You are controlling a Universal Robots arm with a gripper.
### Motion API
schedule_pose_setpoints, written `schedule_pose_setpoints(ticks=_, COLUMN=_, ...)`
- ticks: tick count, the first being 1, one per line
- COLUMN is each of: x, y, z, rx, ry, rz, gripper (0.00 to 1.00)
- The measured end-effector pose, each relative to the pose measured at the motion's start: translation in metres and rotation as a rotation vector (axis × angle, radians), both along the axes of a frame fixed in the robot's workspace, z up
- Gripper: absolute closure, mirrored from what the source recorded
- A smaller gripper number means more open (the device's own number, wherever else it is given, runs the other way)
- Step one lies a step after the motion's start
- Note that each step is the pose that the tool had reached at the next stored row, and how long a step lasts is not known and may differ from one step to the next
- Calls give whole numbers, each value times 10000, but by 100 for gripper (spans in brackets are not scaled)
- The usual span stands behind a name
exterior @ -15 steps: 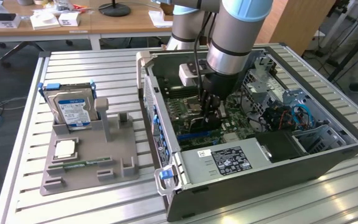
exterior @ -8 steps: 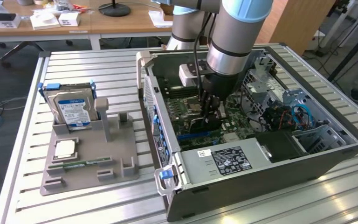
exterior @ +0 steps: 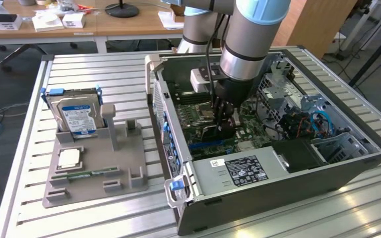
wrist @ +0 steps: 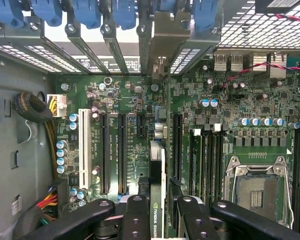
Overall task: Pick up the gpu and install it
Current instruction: 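Insert the gpu into the slot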
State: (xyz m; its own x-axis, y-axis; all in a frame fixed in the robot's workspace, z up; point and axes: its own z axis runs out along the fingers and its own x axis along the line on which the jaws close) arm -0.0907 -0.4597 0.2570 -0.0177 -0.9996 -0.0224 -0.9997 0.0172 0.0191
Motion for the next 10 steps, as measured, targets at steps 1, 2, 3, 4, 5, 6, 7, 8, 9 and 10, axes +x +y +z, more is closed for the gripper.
schedule_pose_setpoints(ticks=1, x=0, y=0, z=-1, rx=0, ry=0, rz=0, gripper=74)
schedule_pose_setpoints(ticks=2, x=0, y=0, z=-4, rx=2, ry=-1, rz=0, gripper=74)
schedule_pose_setpoints(ticks=3, x=0, y=0, z=-9, rx=3, ry=-3, rz=0, gripper=74)
schedule_pose_setpoints(ticks=4, x=0, y=0, z=-12, rx=3, ry=-2, rz=0, gripper=74)
schedule_pose_setpoints(ticks=5, x=0, y=0, z=-12, rx=1, ry=-1, rz=0, gripper=74)
schedule_pose_setpoints(ticks=6, x=0, y=0, z=-12, rx=0, ry=0, rz=0, gripper=74)
schedule_pose_setpoints(ticks=7, x=0, y=0, z=-12, rx=0, ry=0, rz=0, gripper=74)
schedule_pose_setpoints(ticks=8, x=0, y=0, z=-14, rx=1, ry=-1, rz=0, gripper=74)
schedule_pose_setpoints(ticks=9, x=0, y=0, z=-16, rx=2, ry=-1, rz=0, gripper=74)
schedule_pose_setpoints(ticks=10, x=0, y=1, z=-21, rx=4, ry=-3, rz=0, gripper=74)
